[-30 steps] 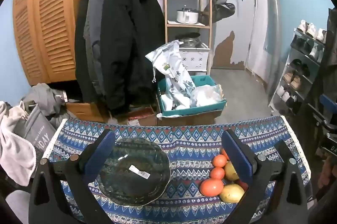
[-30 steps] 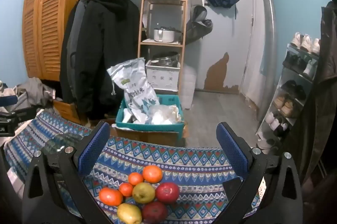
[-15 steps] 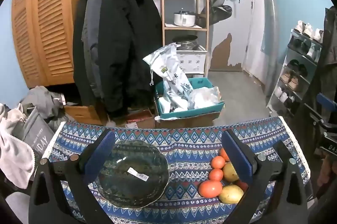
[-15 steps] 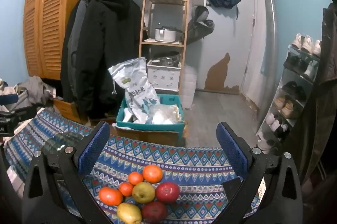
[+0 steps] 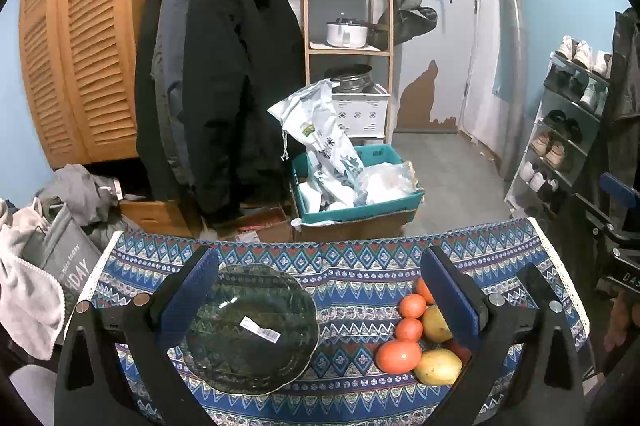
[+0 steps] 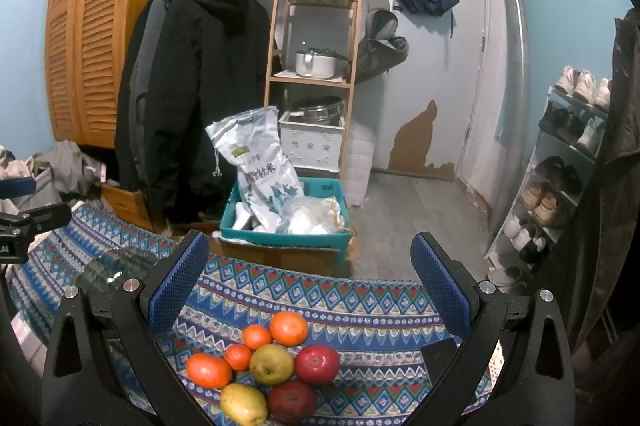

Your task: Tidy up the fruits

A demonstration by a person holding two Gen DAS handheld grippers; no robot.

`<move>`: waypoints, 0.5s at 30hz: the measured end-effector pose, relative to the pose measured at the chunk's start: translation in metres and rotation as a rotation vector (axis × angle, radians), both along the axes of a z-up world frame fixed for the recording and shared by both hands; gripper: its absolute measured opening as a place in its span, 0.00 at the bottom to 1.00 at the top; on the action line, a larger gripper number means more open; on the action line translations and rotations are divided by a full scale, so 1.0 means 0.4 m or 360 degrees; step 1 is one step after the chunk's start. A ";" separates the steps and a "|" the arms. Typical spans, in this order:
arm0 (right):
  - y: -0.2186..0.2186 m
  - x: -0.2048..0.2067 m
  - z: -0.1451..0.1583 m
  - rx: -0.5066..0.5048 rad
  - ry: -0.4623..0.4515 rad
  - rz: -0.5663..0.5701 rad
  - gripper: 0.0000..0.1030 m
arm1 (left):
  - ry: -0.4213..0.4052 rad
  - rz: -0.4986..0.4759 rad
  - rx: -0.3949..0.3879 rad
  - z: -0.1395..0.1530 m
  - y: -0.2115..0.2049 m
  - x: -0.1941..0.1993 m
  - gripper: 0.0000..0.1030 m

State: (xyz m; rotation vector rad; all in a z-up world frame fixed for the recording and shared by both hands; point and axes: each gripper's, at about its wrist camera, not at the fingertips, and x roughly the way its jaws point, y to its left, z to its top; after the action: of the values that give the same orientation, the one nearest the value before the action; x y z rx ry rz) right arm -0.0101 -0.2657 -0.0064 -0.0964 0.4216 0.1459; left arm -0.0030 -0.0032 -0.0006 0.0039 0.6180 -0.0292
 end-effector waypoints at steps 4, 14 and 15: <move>0.001 0.001 0.002 -0.0002 0.0002 0.0001 0.97 | -0.0003 -0.0005 0.0000 0.001 -0.003 0.001 0.99; 0.002 0.001 0.000 -0.0007 0.0003 0.0003 0.97 | 0.0012 -0.0002 -0.0013 -0.001 0.000 0.006 0.99; 0.002 0.001 0.001 -0.0007 0.0003 0.0002 0.97 | 0.0013 -0.0002 -0.0014 -0.002 0.001 0.006 0.99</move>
State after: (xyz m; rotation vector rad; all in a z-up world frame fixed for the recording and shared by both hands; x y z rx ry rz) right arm -0.0095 -0.2647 -0.0060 -0.1006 0.4240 0.1463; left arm -0.0007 -0.0029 -0.0015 -0.0043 0.6263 -0.0332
